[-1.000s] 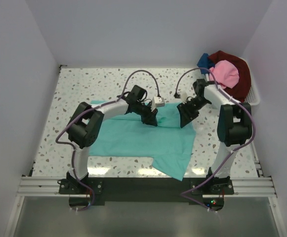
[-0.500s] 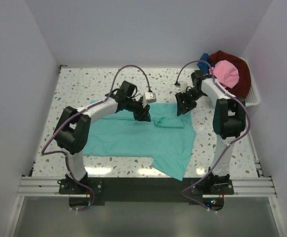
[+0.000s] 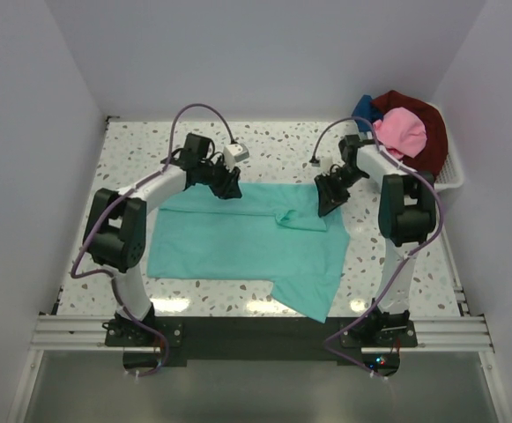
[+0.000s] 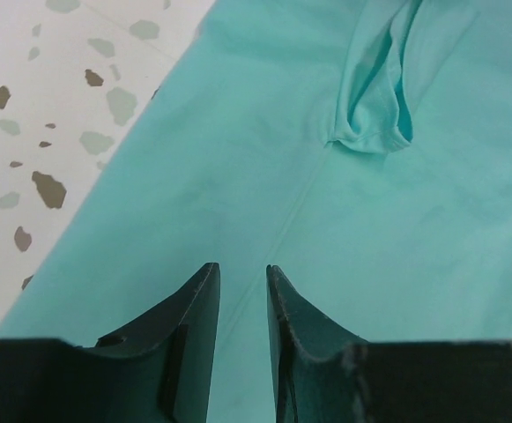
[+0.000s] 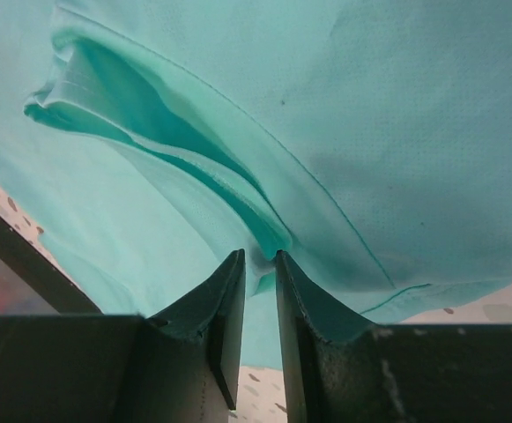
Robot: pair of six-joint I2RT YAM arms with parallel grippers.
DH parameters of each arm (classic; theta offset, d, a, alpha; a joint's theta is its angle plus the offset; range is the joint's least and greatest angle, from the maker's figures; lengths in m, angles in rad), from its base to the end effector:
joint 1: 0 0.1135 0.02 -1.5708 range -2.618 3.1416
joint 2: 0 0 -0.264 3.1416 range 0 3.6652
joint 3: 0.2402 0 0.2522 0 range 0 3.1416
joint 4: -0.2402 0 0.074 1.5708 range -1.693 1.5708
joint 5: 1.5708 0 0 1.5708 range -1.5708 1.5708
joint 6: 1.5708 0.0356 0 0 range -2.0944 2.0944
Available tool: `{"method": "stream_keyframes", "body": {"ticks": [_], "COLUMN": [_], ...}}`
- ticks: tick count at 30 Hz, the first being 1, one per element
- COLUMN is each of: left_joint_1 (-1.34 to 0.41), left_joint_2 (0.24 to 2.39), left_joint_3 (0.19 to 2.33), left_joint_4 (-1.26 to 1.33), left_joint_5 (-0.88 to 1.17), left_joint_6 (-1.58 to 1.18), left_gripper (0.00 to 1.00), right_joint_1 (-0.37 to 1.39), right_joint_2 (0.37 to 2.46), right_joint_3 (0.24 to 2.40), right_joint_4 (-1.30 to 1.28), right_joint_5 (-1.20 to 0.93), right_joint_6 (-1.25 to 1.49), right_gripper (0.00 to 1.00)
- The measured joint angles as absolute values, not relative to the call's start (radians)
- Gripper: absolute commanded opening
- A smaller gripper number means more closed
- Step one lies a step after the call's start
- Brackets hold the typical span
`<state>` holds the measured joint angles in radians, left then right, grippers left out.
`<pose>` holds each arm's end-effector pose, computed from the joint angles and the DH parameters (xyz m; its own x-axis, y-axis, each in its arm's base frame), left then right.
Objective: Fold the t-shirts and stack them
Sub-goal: Fold the tshirt
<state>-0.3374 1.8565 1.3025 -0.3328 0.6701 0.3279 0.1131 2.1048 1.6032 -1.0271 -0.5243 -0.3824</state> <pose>0.3689 -0.1528 0.2100 -0.4896 0.4392 -0.7533 0.8318 0.4945 -0.2522 0.3978 0.0631 0.1708 -0.8768 -0.4247 -0.2257 -0.4805 0.7537 0.4483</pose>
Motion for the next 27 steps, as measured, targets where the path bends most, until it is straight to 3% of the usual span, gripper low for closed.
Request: {"method": "stream_keyframes", "body": {"ticks": [9, 22, 23, 27], "left_joint_1": [-0.299, -0.292, -0.29, -0.287], "left_joint_2": [1.816, 1.806, 1.806, 1.806], "left_joint_3": [1.275, 1.26, 1.26, 1.254], "left_joint_4": [-0.331, -0.331, -0.331, -0.331], "left_joint_5": [0.664, 0.657, 0.657, 0.657], "left_joint_6": [0.296, 0.287, 0.287, 0.287], "left_gripper": [0.33, 0.33, 0.33, 0.33], "right_joint_1": [0.113, 0.177, 0.189, 0.251], "right_joint_2": [2.101, 1.94, 1.931, 1.901], "right_joint_3": [1.559, 1.401, 1.386, 1.337], "right_joint_4": [-1.046, -1.092, -1.093, -1.1], "right_joint_5": [-0.53, -0.538, -0.533, -0.497], "right_joint_6": [-0.418, -0.592, -0.608, -0.667], "right_gripper": [0.0, 0.0, 0.02, 0.36]}}
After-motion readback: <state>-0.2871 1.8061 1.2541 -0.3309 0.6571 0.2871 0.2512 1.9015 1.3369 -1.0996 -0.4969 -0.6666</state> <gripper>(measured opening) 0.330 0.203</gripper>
